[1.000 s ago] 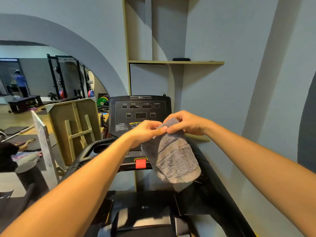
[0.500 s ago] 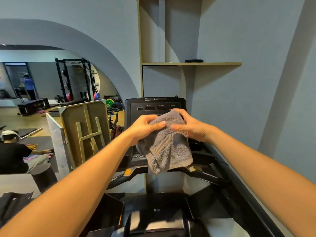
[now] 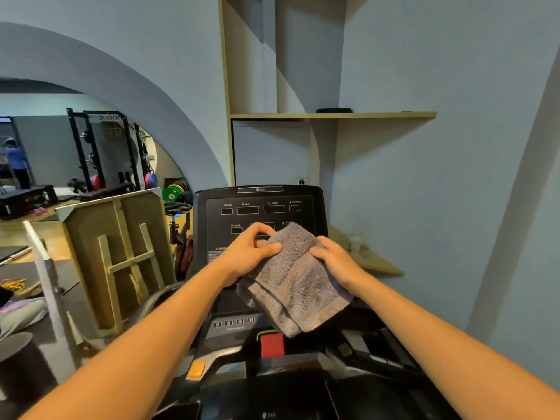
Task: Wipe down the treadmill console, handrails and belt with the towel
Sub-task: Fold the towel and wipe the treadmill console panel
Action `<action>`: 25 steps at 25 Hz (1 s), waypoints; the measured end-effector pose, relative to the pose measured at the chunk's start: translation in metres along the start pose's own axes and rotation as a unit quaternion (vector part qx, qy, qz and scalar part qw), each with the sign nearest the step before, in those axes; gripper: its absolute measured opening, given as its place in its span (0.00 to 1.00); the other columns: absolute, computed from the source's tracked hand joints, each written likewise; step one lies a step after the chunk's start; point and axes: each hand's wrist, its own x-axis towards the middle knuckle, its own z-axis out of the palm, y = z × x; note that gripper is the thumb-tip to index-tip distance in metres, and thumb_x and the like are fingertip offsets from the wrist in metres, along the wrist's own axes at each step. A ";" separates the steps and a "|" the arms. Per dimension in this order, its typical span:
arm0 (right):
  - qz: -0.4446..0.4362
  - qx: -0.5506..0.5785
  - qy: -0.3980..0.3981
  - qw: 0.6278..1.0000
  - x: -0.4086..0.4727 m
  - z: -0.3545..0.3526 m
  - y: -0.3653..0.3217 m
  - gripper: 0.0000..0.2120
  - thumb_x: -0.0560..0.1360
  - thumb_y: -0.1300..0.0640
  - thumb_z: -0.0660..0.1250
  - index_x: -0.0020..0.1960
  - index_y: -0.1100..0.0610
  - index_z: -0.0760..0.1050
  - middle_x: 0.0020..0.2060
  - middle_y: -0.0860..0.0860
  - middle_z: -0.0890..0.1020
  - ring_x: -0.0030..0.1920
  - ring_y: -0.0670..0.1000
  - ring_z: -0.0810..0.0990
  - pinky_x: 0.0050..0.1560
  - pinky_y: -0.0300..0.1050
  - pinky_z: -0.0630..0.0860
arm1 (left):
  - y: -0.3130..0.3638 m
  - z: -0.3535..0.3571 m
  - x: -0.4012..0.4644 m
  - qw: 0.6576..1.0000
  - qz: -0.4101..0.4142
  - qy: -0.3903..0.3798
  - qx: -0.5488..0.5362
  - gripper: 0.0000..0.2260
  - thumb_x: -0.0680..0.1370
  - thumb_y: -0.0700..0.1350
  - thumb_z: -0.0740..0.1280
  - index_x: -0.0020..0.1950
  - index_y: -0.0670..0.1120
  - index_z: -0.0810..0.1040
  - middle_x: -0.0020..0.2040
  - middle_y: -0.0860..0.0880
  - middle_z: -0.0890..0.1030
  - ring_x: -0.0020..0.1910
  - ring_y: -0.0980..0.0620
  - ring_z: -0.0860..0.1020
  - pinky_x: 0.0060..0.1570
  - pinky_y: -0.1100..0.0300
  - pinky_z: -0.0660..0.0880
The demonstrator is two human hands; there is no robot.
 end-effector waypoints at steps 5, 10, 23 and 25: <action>-0.099 -0.151 0.084 0.980 0.124 -0.051 0.046 0.13 0.79 0.41 0.65 0.50 0.51 0.74 0.43 0.48 0.82 0.43 0.47 0.81 0.43 0.49 0.78 | -0.039 0.024 0.136 1.000 0.016 0.009 -0.016 0.07 0.82 0.41 0.65 0.56 0.52 0.71 0.56 0.37 0.79 0.54 0.36 0.81 0.52 0.41 0.79; -0.189 -0.338 0.125 0.914 0.260 -0.113 0.033 0.17 0.79 0.35 0.62 0.56 0.48 0.71 0.45 0.50 0.83 0.45 0.55 0.81 0.38 0.48 0.71 | -0.024 0.023 0.261 0.990 0.073 0.119 -0.003 0.03 0.82 0.41 0.65 0.55 0.47 0.76 0.54 0.43 0.80 0.55 0.42 0.80 0.52 0.49 0.80; -0.110 -0.468 0.256 0.839 0.330 0.002 0.129 0.41 0.78 0.30 0.50 0.83 0.51 0.45 0.82 0.57 0.52 0.81 0.63 0.51 0.76 0.68 0.52 | -0.122 -0.012 0.340 0.856 0.230 0.186 0.425 0.19 0.78 0.48 0.68 0.69 0.52 0.73 0.65 0.46 0.72 0.62 0.48 0.71 0.57 0.51 0.76; -0.113 -0.480 0.256 0.831 0.339 -0.001 0.127 0.44 0.77 0.27 0.49 0.83 0.51 0.43 0.83 0.56 0.48 0.81 0.62 0.48 0.76 0.69 0.50 | -0.131 -0.039 0.334 0.806 0.214 0.199 0.514 0.24 0.79 0.58 0.64 0.74 0.55 0.68 0.72 0.45 0.68 0.69 0.43 0.67 0.63 0.46 0.70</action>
